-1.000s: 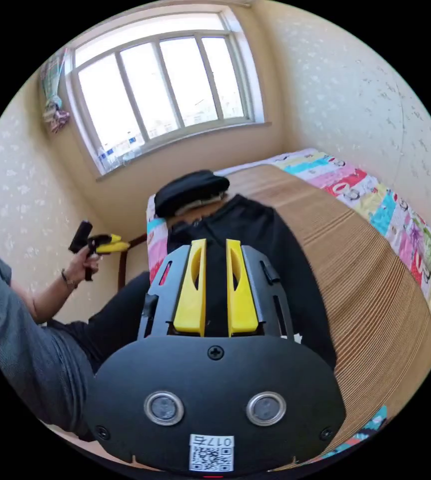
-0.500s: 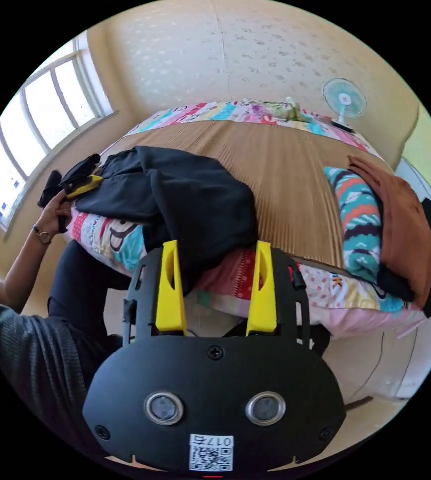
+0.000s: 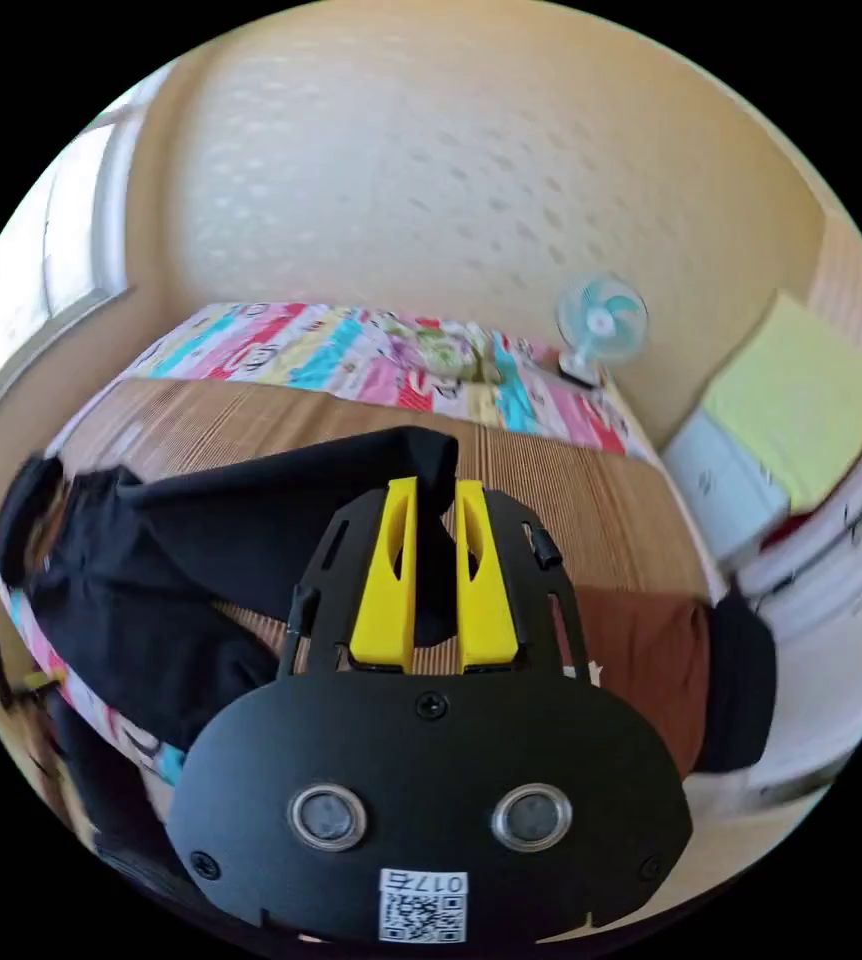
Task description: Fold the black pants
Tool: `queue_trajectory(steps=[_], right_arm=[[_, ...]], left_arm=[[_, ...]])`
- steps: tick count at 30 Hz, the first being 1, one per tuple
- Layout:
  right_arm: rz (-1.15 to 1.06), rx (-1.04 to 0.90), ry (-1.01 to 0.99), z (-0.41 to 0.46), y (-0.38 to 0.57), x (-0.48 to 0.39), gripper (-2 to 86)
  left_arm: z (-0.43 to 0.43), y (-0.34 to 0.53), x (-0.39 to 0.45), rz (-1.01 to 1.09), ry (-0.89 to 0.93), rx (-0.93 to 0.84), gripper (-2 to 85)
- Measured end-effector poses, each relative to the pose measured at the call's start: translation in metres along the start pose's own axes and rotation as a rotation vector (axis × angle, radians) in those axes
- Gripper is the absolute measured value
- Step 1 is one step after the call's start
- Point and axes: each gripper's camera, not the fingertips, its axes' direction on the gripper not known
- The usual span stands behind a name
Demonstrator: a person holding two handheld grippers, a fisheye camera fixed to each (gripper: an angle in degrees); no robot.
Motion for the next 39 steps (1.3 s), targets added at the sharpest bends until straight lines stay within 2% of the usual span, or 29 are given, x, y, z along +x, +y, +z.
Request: queue_trajectory(steps=[1,3,5,8,12,14,16,18,19,20,21,22,23,24,26,28,30,32,34,36,38,39], right_arm=[[0.033,-0.057,-0.071,0.013,-0.003,0.011,9.9],[0.011,-0.008,-0.205,0.012,0.024,0.011,11.7],[-0.110,-0.023,-0.359,0.015,0.088,-0.008,12.3],[-0.210,-0.130,-0.438,0.025,0.194,-0.028,13.5],[-0.212,-0.257,-0.443,0.033,0.304,-0.041,16.2],[-0.292,-0.389,-0.365,0.047,0.344,-0.073,16.3],[-0.375,-0.433,-0.239,0.052,0.352,-0.106,14.0],[-0.514,-0.457,-0.138,0.047,0.343,-0.136,8.2],[-0.556,-0.473,-0.015,0.045,0.330,-0.148,4.4],[-0.562,-0.408,0.226,0.037,0.314,-0.153,2.2],[-0.569,-0.360,0.342,0.029,0.306,-0.154,1.8],[-0.556,-0.246,0.519,0.008,0.288,-0.152,1.4],[-0.509,-0.132,0.570,-0.020,0.269,-0.145,1.1],[-0.478,-0.075,0.553,-0.037,0.260,-0.140,1.1],[-0.353,0.099,0.360,-0.091,0.246,-0.115,1.3],[-0.320,0.107,0.156,-0.103,0.250,-0.098,1.8],[-0.320,-0.012,0.010,-0.084,0.262,-0.089,3.0],[-0.322,-0.215,-0.172,-0.029,0.294,-0.092,10.7],[-0.352,-0.384,-0.274,0.019,0.325,-0.109,13.7],[-0.420,-0.480,-0.190,0.057,0.353,-0.130,12.1],[-0.592,-0.520,0.125,0.074,0.365,-0.155,3.8],[-0.610,-0.513,0.206,0.071,0.361,-0.157,3.5]], left_arm=[[-0.002,-0.003,0.002,0.000,-0.006,0.007,3.8],[-0.007,-0.005,0.003,-0.011,-0.006,0.025,6.0],[-0.016,-0.005,0.002,-0.025,-0.009,0.071,7.7],[-0.031,-0.008,-0.006,-0.071,-0.067,0.126,8.7],[-0.050,-0.027,-0.015,-0.087,-0.087,0.166,10.0],[-0.055,-0.044,-0.015,-0.069,-0.159,0.170,9.9],[-0.051,-0.058,-0.013,-0.036,-0.256,0.152,9.1],[-0.038,-0.070,-0.014,0.019,-0.352,0.103,6.6],[-0.026,-0.076,-0.016,0.057,-0.398,0.043,2.6],[-0.010,-0.079,-0.023,0.062,-0.449,-0.052,0.3],[-0.002,-0.079,-0.027,0.068,-0.471,-0.106,0.0],[-0.001,-0.073,-0.027,0.125,-0.466,-0.088,-0.4],[-0.006,-0.064,-0.027,0.137,-0.480,-0.066,-0.7],[-0.007,-0.061,-0.027,0.138,-0.488,-0.068,-0.8],[-0.018,-0.045,-0.023,0.134,-0.547,-0.061,-0.9],[-0.025,-0.031,-0.022,0.135,-0.608,-0.051,-1.0],[-0.033,-0.020,-0.025,0.130,-0.642,-0.034,-1.0],[-0.044,-0.009,-0.033,0.092,-0.631,-0.003,-1.0],[-0.050,-0.007,-0.041,0.048,-0.584,0.020,-1.0],[-0.053,-0.007,-0.049,0.010,-0.545,0.030,-1.0],[-0.054,-0.011,-0.057,-0.025,-0.524,0.022,-1.0],[-0.054,-0.012,-0.058,-0.029,-0.523,0.018,-1.0]])
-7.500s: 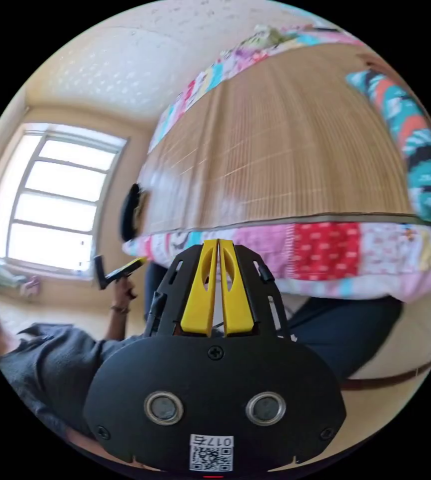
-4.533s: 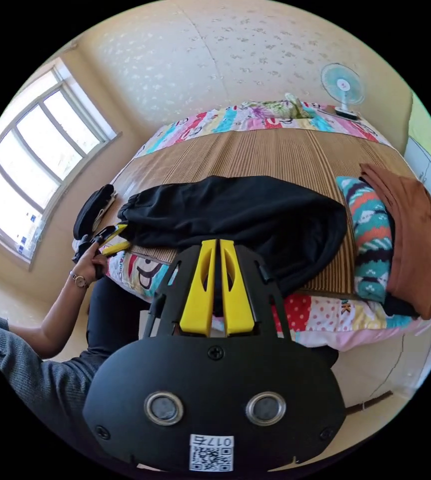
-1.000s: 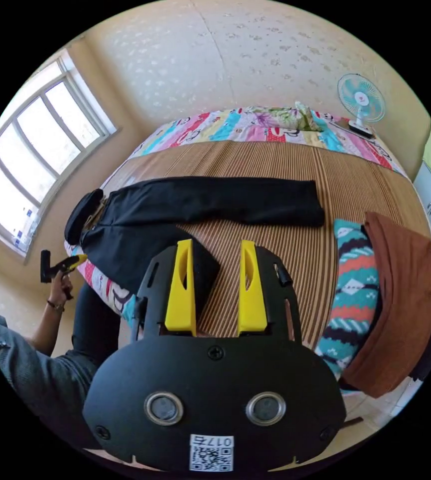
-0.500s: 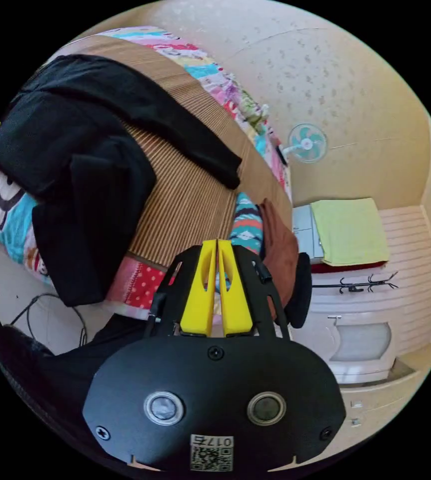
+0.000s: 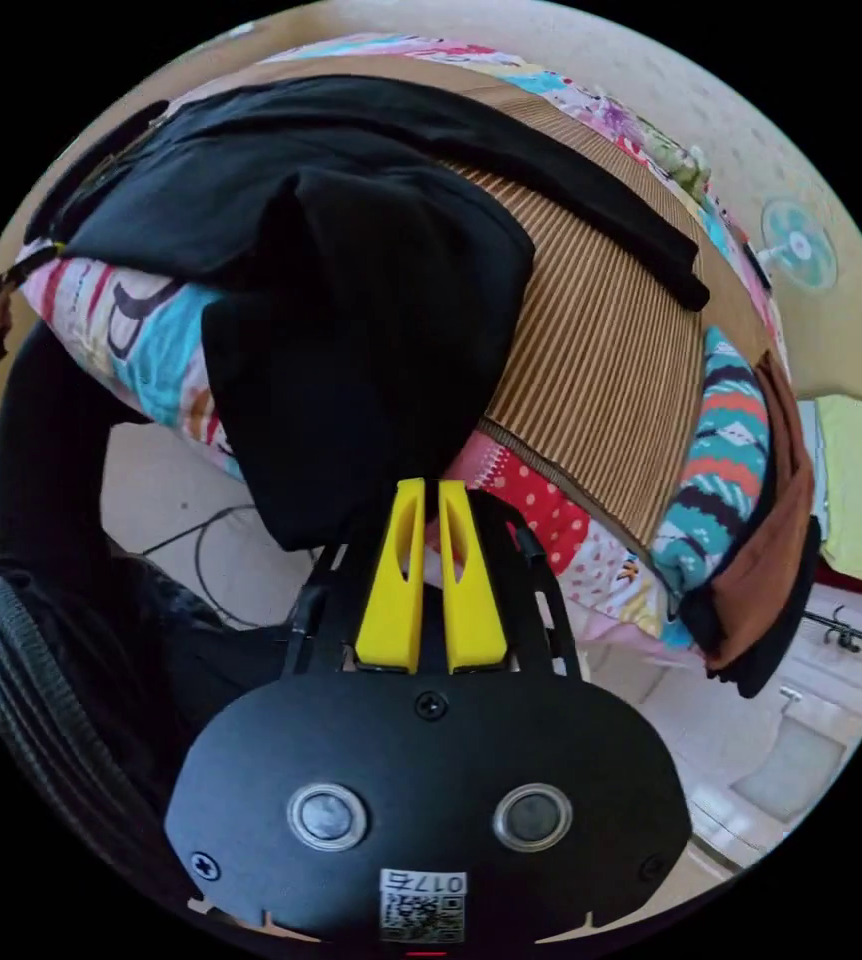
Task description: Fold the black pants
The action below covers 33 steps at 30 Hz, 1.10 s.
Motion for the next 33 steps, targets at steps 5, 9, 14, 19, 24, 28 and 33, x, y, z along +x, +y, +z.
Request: queue_trajectory(steps=[5,9,14,19,24,28,33], right_arm=[[0.335,0.407,0.315,-0.115,0.041,0.089,2.9],[0.392,0.678,0.297,-0.100,0.098,0.109,3.3],[0.622,0.217,-0.037,0.056,0.154,0.129,2.3],[0.732,0.272,-0.336,0.108,0.219,0.136,1.6],[0.763,0.381,-0.570,0.128,0.228,0.176,2.2],[0.747,0.460,-0.663,0.134,0.232,0.200,2.4],[0.767,0.431,-0.744,0.173,0.258,0.212,2.6]], left_arm=[[-0.003,0.003,-0.017,-0.042,0.046,0.007,-1.0],[-0.011,0.018,-0.033,-0.071,0.131,0.069,-1.0],[-0.040,0.040,-0.043,-0.083,0.260,0.166,-1.0],[-0.066,0.022,-0.033,-0.007,0.287,0.271,-1.0],[-0.029,-0.017,-0.015,0.013,0.063,0.076,-0.9],[-0.015,0.001,-0.025,0.071,-0.036,0.049,-0.9],[-0.037,0.038,-0.043,-0.012,-0.091,0.025,-0.9]])
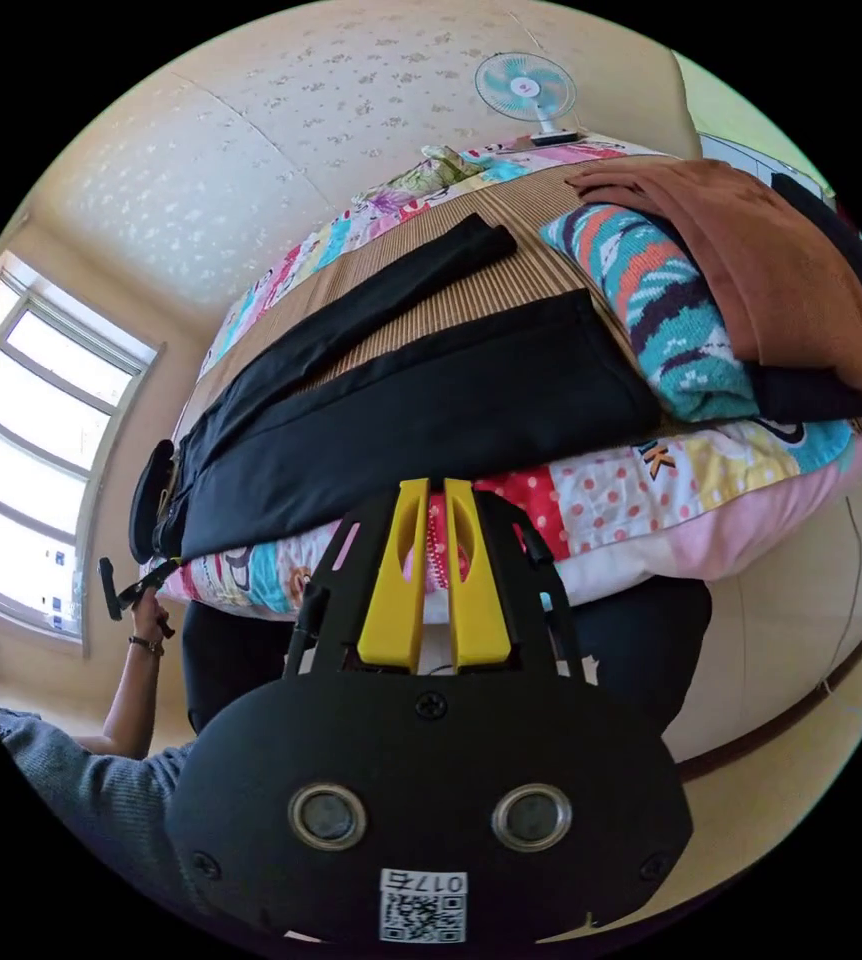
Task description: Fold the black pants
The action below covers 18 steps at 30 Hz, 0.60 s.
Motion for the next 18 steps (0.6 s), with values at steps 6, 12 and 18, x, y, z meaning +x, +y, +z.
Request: queue_trajectory(steps=[6,12,18], right_arm=[[0.204,0.002,-0.202,0.002,0.020,0.089,2.9],[0.401,0.081,-0.449,0.004,0.026,0.150,3.3],[0.466,0.120,-0.529,0.006,0.027,0.174,6.2]], left_arm=[[-0.024,0.042,-0.084,-0.276,0.337,0.209,2.3],[-0.003,0.029,-0.106,-0.417,0.333,0.238,10.9],[0.024,0.033,-0.108,-0.452,0.395,0.167,7.8]])
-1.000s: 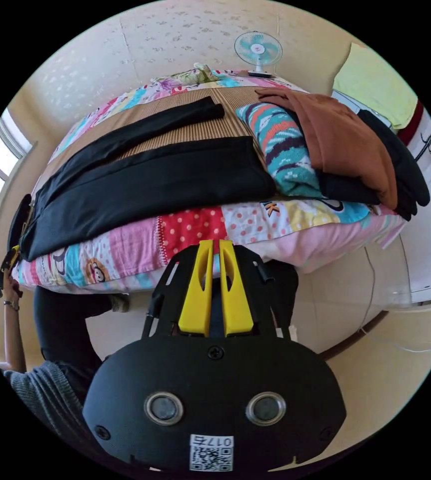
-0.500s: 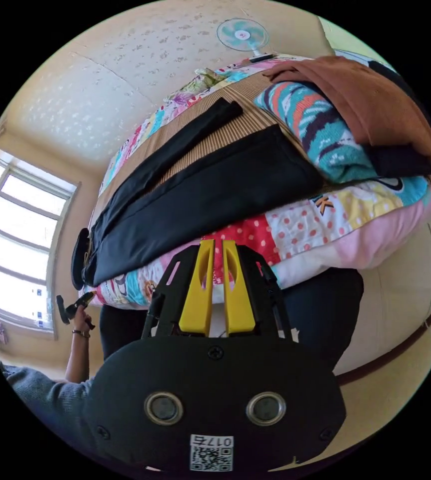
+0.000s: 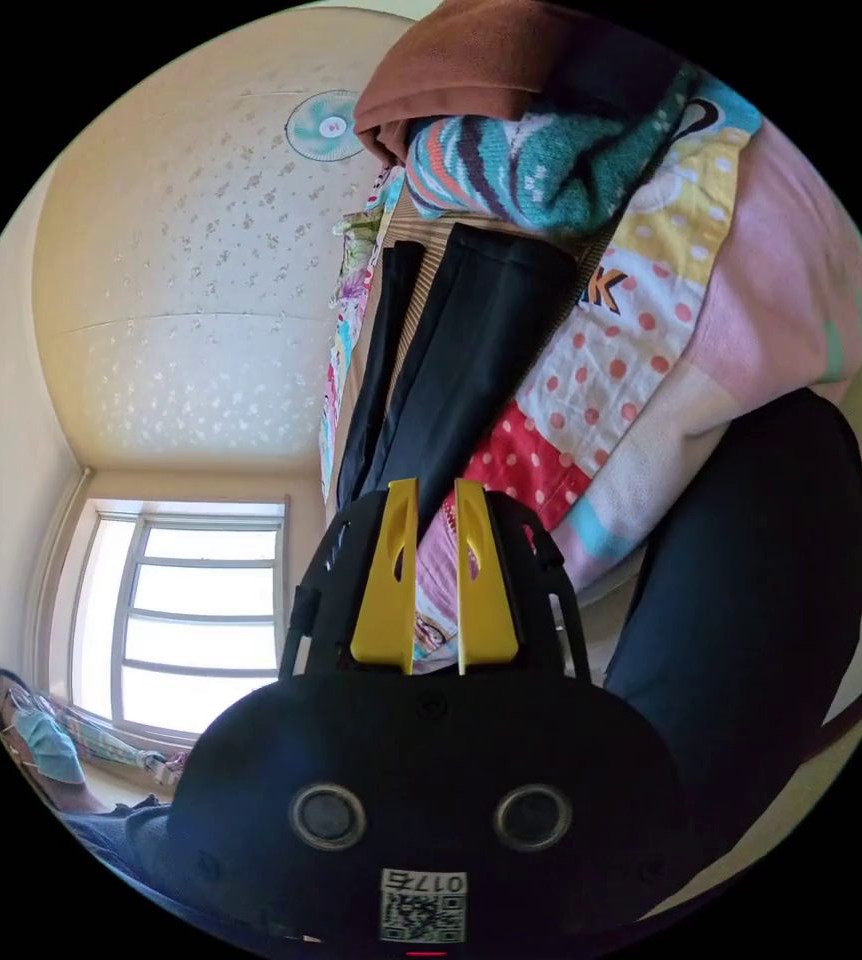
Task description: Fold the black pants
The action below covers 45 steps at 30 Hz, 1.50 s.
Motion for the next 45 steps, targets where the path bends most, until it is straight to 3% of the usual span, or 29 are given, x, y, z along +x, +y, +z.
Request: queue_trajectory(steps=[7,13,18,24,26,31,33,35,37,39,42,43,44,45], right_arm=[[0.110,0.094,0.006,-0.001,-0.027,0.015,9.8],[0.206,0.090,0.022,0.006,-0.037,0.022,7.9],[0.022,0.044,0.069,0.007,-0.038,-0.010,3.6],[-0.393,0.116,0.139,0.023,-0.046,-0.141,2.1],[-0.544,0.138,0.198,0.059,-0.072,-0.211,2.0],[-0.657,0.061,0.297,0.193,-0.171,-0.323,2.7],[-0.616,0.034,0.398,0.252,-0.208,-0.345,3.8],[-0.564,-0.023,0.570,0.318,-0.237,-0.356,6.4],[-0.554,-0.085,0.555,0.351,-0.237,-0.353,7.4],[-0.613,-0.149,0.509,0.378,-0.223,-0.343,6.1],[-0.663,-0.307,0.659,0.422,-0.196,-0.301,2.4],[-0.703,-0.420,0.753,0.442,-0.183,-0.275,1.7],[-0.830,-0.347,0.701,0.432,-0.163,-0.267,1.4],[-0.837,-0.339,0.693,0.425,-0.157,-0.264,1.2]], left_arm=[[-0.044,0.017,-0.024,0.094,0.332,0.021,4.1],[-0.097,0.033,-0.020,0.218,0.384,0.068,3.9],[-0.136,0.044,-0.021,0.282,0.393,0.094,3.9],[-0.161,0.031,-0.002,0.294,0.422,0.168,3.8],[-0.153,0.001,0.020,0.318,0.408,0.205,3.8],[-0.091,-0.087,0.063,0.272,0.328,0.244,4.2],[-0.056,-0.115,0.069,0.238,0.263,0.260,4.9],[-0.014,-0.125,0.062,0.074,0.257,0.310,6.9],[0.005,-0.116,0.069,0.080,0.294,0.339,7.6],[0.025,-0.101,0.089,0.160,0.260,0.304,6.9],[0.070,-0.077,0.127,0.376,0.144,0.105,3.6],[0.095,-0.069,0.139,0.464,0.069,-0.035,1.3],[0.126,-0.061,0.145,0.518,-0.062,-0.220,0.3],[0.135,-0.056,0.147,0.557,-0.107,-0.261,-0.2]])
